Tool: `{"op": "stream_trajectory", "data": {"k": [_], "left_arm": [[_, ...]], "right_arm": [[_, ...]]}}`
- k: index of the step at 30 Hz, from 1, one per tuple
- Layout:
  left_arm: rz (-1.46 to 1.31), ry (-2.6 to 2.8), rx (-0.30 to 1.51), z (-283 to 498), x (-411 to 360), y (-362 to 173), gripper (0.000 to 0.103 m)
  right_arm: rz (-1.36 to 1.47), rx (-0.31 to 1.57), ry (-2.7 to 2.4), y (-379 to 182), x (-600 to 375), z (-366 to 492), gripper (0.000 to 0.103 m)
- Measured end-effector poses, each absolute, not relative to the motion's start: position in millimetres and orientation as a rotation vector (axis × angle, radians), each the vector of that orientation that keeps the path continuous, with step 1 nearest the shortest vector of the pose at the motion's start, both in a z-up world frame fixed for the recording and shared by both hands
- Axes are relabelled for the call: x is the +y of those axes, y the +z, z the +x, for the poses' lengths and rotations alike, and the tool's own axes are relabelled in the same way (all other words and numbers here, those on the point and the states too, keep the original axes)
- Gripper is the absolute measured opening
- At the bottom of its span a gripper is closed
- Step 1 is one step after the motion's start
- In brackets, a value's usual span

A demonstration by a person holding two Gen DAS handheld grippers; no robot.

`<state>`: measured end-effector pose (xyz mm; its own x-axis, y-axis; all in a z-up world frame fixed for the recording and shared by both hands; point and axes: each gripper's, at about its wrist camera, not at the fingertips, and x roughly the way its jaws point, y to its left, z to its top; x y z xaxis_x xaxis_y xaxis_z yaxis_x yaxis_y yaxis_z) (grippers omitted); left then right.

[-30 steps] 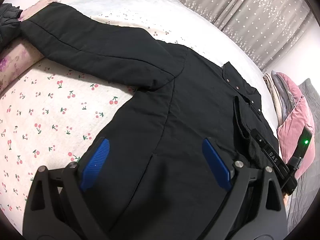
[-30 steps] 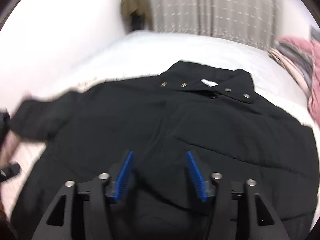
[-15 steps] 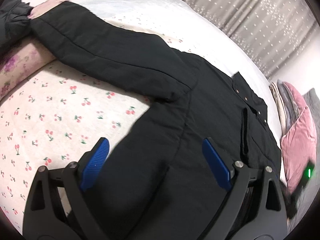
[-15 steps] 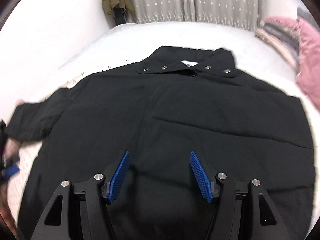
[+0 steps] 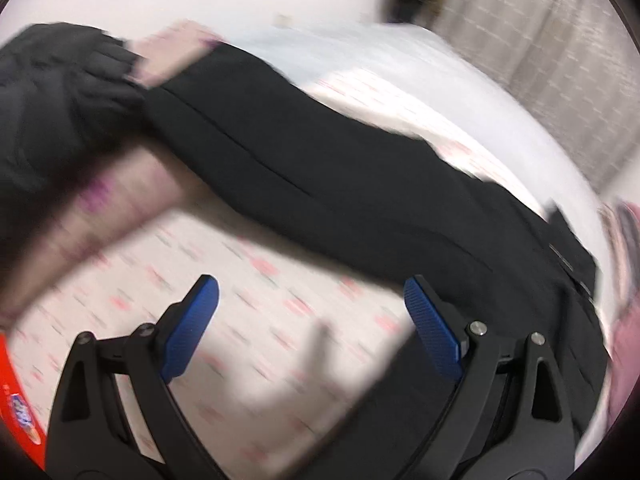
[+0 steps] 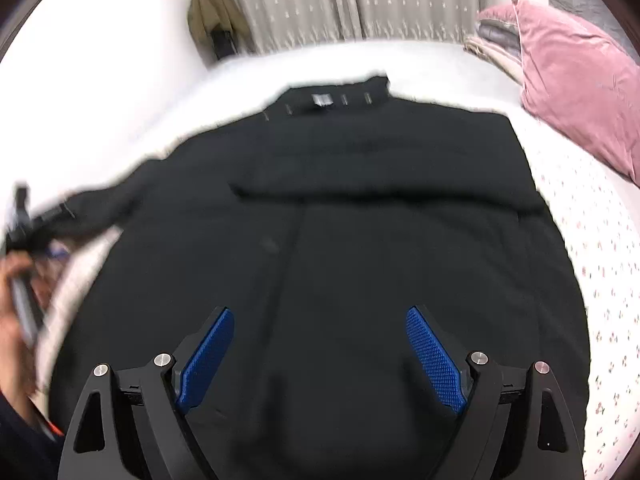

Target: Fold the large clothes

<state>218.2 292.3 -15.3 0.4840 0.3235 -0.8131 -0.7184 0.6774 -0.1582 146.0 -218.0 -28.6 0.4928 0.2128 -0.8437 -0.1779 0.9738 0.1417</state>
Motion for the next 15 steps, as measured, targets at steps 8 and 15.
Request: {"op": "stream_trajectory", "data": {"k": [8, 15], "left_arm": [[-0.721, 0.835, 0.781, 232, 375, -43, 0.094], [-0.716, 0.781, 0.651, 242, 372, -47, 0.021]], "right_arm": [[0.094, 0.980, 0.256, -21, -228, 145, 0.089], [0.054, 0.961, 0.228, -19, -228, 146, 0.089]]}}
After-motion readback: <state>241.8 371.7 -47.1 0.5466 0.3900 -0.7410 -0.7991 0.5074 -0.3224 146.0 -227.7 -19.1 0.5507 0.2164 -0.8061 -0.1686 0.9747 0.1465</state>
